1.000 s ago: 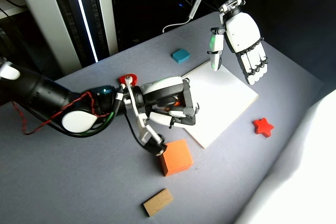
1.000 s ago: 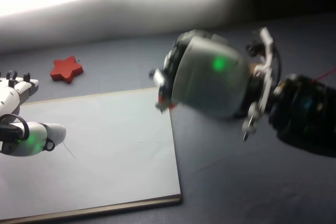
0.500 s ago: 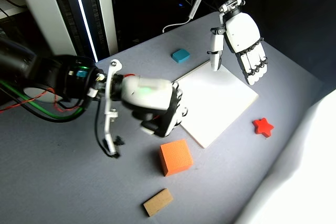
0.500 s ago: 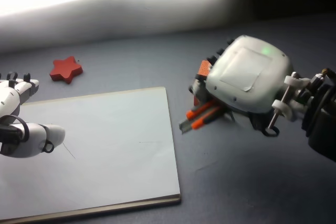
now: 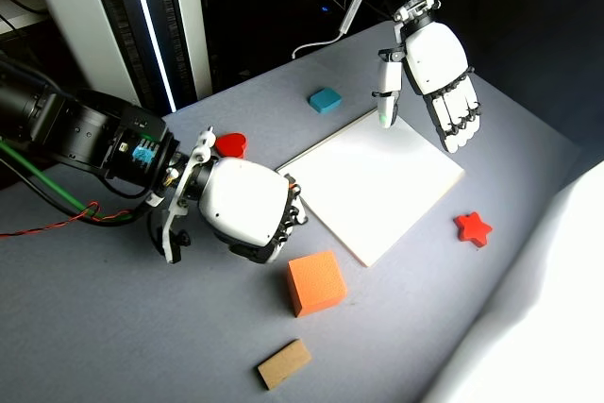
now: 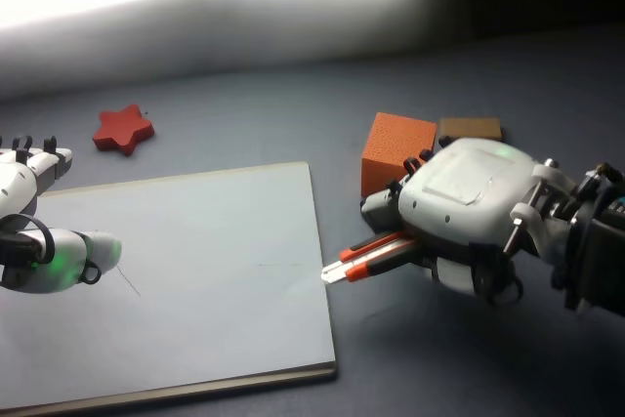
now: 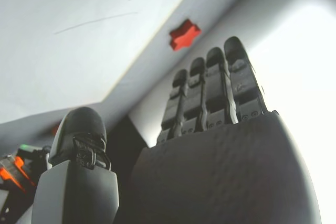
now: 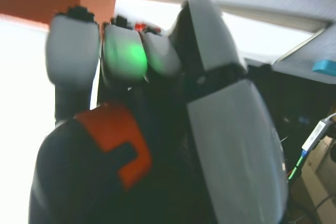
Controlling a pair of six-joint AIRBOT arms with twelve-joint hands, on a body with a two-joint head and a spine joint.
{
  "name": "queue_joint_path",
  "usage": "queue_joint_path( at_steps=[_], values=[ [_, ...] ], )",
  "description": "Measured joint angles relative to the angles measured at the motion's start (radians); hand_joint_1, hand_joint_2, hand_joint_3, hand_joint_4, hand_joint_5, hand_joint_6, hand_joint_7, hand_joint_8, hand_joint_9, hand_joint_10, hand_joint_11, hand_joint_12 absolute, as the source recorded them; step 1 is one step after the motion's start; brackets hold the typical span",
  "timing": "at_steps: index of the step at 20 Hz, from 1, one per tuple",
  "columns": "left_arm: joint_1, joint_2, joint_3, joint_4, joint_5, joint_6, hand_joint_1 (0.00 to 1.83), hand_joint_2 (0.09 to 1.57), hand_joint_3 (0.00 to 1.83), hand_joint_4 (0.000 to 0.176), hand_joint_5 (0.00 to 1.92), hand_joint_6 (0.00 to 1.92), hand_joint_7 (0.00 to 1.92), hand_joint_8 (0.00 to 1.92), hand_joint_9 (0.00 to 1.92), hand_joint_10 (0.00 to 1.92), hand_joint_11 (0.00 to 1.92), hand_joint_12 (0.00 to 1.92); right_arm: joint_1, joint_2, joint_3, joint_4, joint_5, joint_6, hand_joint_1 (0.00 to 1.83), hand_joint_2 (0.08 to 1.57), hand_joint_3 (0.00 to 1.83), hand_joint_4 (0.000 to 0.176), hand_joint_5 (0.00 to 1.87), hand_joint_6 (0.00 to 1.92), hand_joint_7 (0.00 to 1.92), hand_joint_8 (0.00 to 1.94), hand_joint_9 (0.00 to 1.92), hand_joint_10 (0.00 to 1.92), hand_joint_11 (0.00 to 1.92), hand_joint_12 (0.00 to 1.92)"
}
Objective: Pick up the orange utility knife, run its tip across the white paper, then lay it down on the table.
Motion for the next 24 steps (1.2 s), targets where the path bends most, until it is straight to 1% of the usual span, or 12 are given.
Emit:
queue_joint_path(
  at_steps=[4, 5, 6, 7, 8, 9, 10, 13, 16, 18, 20, 24],
  values=[
    [0.0, 0.0, 0.0, 0.0, 0.0, 0.0, 0.12, 1.26, 0.0, 0.0, 0.0, 0.0, 0.06, 0.0, 0.07, 0.0, 0.0, 0.21, -0.009, 0.016, -0.021, -0.002, 0.005, -0.002, 1.09, 1.33, 0.0, 0.0, 0.29, 1.34, 0.34, 1.48, 0.32, 1.76, 0.39, 1.92],
    [0.0, 0.0, 0.0, 0.0, 0.0, 0.0, 0.1, 1.26, 0.0, 0.0, 0.0, 0.0, 0.04, 0.0, 0.06, 0.0, 0.0, 0.2, -0.011, 0.027, -0.028, 0.002, -0.005, -0.013, 0.97, 1.32, 0.0, 0.0, 0.11, 0.66, 0.24, 0.62, 0.09, 1.33, 0.03, 1.91],
    [0.0, 0.0, 0.0, -0.001, 0.0, 0.0, 0.09, 1.27, 0.0, 0.0, 0.0, 0.0, 0.04, 0.0, 0.05, 0.0, 0.0, 0.17, -0.017, 0.036, -0.034, 0.0, -0.005, -0.013, 0.88, 1.3, 0.0, 0.0, 0.1, 0.45, 0.27, 0.34, 0.09, 1.13, 0.0, 1.79],
    [0.0, 0.0, 0.0, 0.0, 0.0, 0.0, 0.1, 1.26, 0.0, 0.0, 0.0, 0.0, 0.04, 0.0, 0.05, 0.0, 0.0, 0.16, -0.021, 0.054, -0.047, 0.0, -0.007, -0.014, 0.72, 1.18, 0.0, 0.0, 0.03, 0.13, 0.17, 0.06, 0.06, 0.6, 0.0, 1.33],
    [0.0, 0.0, 0.0, 0.0, 0.0, 0.0, 0.09, 1.26, 0.0, 0.0, 0.0, 0.0, 0.04, 0.0, 0.05, 0.0, 0.0, 0.16, -0.021, 0.064, -0.055, 0.0, -0.006, -0.015, 0.7, 1.15, 0.0, 0.0, 0.03, 0.06, 0.16, 0.02, 0.09, 0.43, 0.0, 1.23],
    [0.0, 0.0, 0.0, 0.0, 0.0, 0.0, 0.11, 1.26, 0.0, 0.0, 0.0, 0.0, 0.05, 0.0, 0.06, 0.0, 0.0, 0.22, -0.026, 0.071, -0.062, 0.0, -0.002, -0.015, 0.62, 1.05, 0.0, 0.0, 0.0, 0.0, 0.01, 0.0, 0.01, 0.09, 0.0, 0.48],
    [0.0, 0.0, 0.0, 0.0, 0.0, 0.0, 0.13, 1.26, 0.0, 0.0, 0.0, 0.0, 0.06, 0.0, 0.07, 0.01, 0.0, 0.26, -0.028, 0.074, -0.065, 0.0, -0.003, -0.015, 0.58, 1.0, 0.0, 0.0, 0.0, 0.0, 0.0, 0.0, 0.0, 0.02, 0.0, 0.09],
    [0.0, 0.0, 0.0, 0.0, 0.0, 0.0, 0.12, 1.26, 0.0, 0.0, 0.0, 0.0, 0.06, 0.0, 0.07, 0.0, 0.0, 0.25, -0.039, 0.087, -0.082, -0.003, -0.009, -0.018, 0.42, 0.97, 0.0, 0.0, 0.0, 0.0, 0.05, 0.02, 0.03, 0.01, 0.0, 0.0],
    [0.0, 0.0, 0.0, 0.0, 0.0, 0.0, 0.22, 1.24, 0.0, 0.0, 0.25, 0.04, 0.39, 0.04, 0.36, 0.09, 0.0, 0.81, -0.037, 0.129, -0.117, -0.003, -0.006, -0.019, 0.19, 1.08, 0.01, 0.0, 0.27, 0.08, 0.39, 0.07, 0.36, 0.14, 0.0, 1.05],
    [0.0, 0.0, 0.0, 0.0, 0.0, 0.0, 0.26, 1.24, 0.0, 0.0, 0.54, 0.11, 0.66, 0.29, 0.42, 0.85, 0.0, 1.41, -0.024, 0.161, -0.143, -0.001, -0.014, -0.019, 0.17, 1.15, 0.0, 0.0, 0.39, 0.59, 0.51, 0.51, 0.28, 1.08, 0.0, 1.62],
    [0.0, 0.0, -0.001, 0.0, 0.0, 0.0, 0.22, 1.29, 0.01, 0.0, 0.67, 0.69, 0.59, 1.22, 0.5, 1.55, 0.27, 1.86, -0.001, 0.209, -0.182, -0.004, -0.015, -0.015, 0.13, 1.19, 0.0, 0.0, 0.55, 1.15, 0.62, 1.15, 0.47, 1.44, 0.21, 1.84],
    [0.0, 0.0, -0.002, 0.0, -0.002, 0.0, 0.25, 1.31, 0.0, 0.0, 0.76, 1.16, 0.84, 1.57, 0.78, 1.85, 0.57, 1.92, 0.06, 0.351, -0.264, -0.008, -0.054, 0.04, 0.09, 1.25, 0.01, 0.0, 0.73, 1.35, 0.83, 1.43, 0.66, 1.71, 0.43, 1.92]
  ],
)
